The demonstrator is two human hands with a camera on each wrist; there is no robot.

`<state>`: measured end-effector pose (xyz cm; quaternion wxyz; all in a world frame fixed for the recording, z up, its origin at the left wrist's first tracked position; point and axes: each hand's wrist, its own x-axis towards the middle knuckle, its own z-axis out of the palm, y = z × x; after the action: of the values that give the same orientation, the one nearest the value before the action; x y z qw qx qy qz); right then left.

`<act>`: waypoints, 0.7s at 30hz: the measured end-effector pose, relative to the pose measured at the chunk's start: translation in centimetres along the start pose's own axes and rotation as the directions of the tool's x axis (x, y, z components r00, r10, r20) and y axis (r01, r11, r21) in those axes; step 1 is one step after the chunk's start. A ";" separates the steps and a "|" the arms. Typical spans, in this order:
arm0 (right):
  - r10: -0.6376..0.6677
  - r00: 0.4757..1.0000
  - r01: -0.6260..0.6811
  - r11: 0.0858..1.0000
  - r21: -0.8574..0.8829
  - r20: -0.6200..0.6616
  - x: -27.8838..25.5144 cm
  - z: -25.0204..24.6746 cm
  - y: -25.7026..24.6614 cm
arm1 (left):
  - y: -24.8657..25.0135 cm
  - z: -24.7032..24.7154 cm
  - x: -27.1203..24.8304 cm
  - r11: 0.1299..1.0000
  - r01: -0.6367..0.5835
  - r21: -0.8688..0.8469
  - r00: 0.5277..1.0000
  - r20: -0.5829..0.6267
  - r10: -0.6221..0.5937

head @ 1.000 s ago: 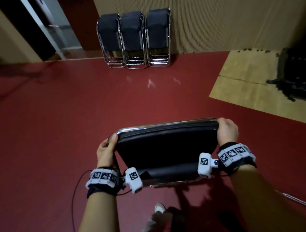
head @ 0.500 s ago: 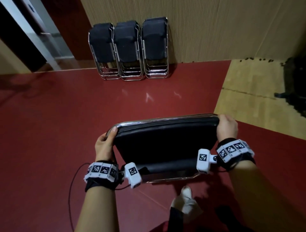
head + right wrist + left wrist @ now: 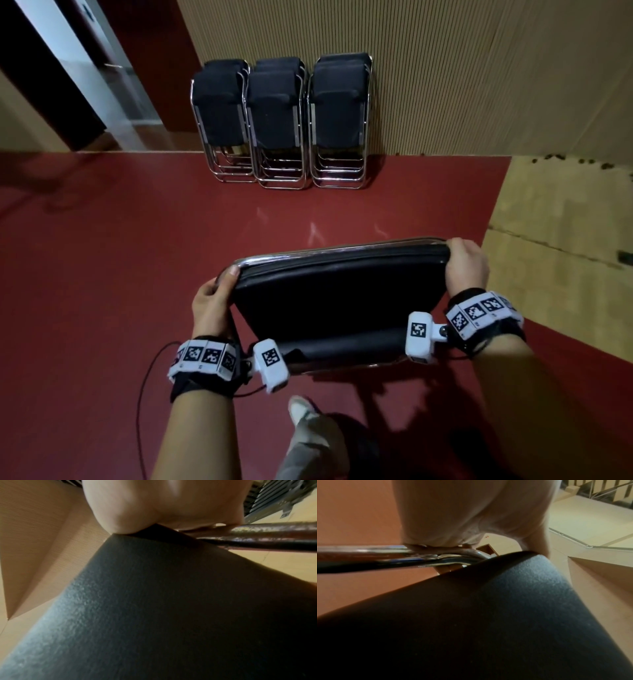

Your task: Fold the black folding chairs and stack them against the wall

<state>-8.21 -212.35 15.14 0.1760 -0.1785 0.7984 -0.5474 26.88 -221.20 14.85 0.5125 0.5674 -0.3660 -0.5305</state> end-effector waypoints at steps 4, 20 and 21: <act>0.038 0.999 -0.038 0.999 -0.004 -0.022 6.6 6.2 -1.6 | 0.3 4.7 9.5 1.000 0.012 0.022 0.999 0.038 -0.012; 0.125 0.987 -0.118 0.990 0.074 -0.101 31.2 29.4 -12.0 | 7.8 23.3 45.8 0.995 0.015 0.095 0.991 0.134 -0.028; 0.128 0.987 -0.122 0.990 0.066 -0.101 33.3 31.2 -12.7 | 7.7 24.5 48.1 0.995 0.015 0.095 0.992 0.122 -0.026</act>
<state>-21.33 -257.87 13.58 0.1730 -0.0938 0.7996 -0.5674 12.08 -273.66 13.61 0.4563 0.5609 -0.4155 -0.5518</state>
